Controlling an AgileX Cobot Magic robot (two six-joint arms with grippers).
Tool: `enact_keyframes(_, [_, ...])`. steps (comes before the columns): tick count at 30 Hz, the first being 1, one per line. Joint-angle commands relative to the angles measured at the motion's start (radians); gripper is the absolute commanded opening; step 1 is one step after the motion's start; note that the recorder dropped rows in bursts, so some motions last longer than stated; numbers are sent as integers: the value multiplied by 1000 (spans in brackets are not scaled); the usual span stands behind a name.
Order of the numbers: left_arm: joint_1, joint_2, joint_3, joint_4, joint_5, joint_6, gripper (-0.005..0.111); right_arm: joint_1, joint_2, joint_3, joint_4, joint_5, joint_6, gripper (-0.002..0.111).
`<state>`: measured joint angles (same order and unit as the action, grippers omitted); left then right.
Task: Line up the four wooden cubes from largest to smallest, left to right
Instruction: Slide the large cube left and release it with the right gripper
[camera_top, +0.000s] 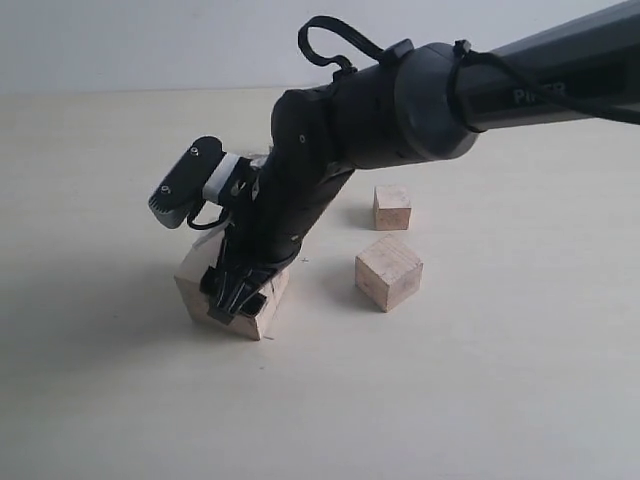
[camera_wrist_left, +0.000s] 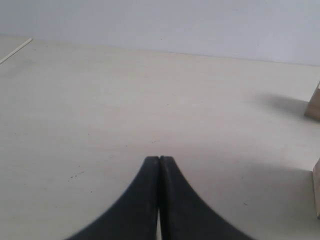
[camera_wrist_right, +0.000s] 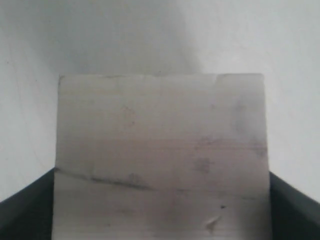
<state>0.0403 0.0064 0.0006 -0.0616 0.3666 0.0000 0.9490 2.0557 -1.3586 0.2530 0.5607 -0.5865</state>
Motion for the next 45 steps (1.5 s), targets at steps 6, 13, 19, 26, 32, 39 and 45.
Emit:
enact_keyframes(6, [-3,-6,-1,2,-10,0,0,-38,56,-364,-23,228,-182,0])
enact_keyframes(13, [-3,-6,-1,2,-10,0,0,-115,158,-500,191,387,-460,0])
enact_keyframes(19, [-3,-6,-1,2,-10,0,0,-126,178,-502,224,394,-605,0])
enact_keyframes(26, [-3,-6,-1,2,-10,0,0,-112,211,-502,240,379,-612,0])
enact_keyframes(32, [-3,-6,-1,2,-10,0,0,-112,238,-502,214,350,-595,0])
enact_keyframes(39, [-3,-6,-1,2,-10,0,0,-112,276,-502,217,326,-574,0])
enact_keyframes(45, [-3,-6,-1,2,-10,0,0,-114,283,-502,189,261,-511,0])
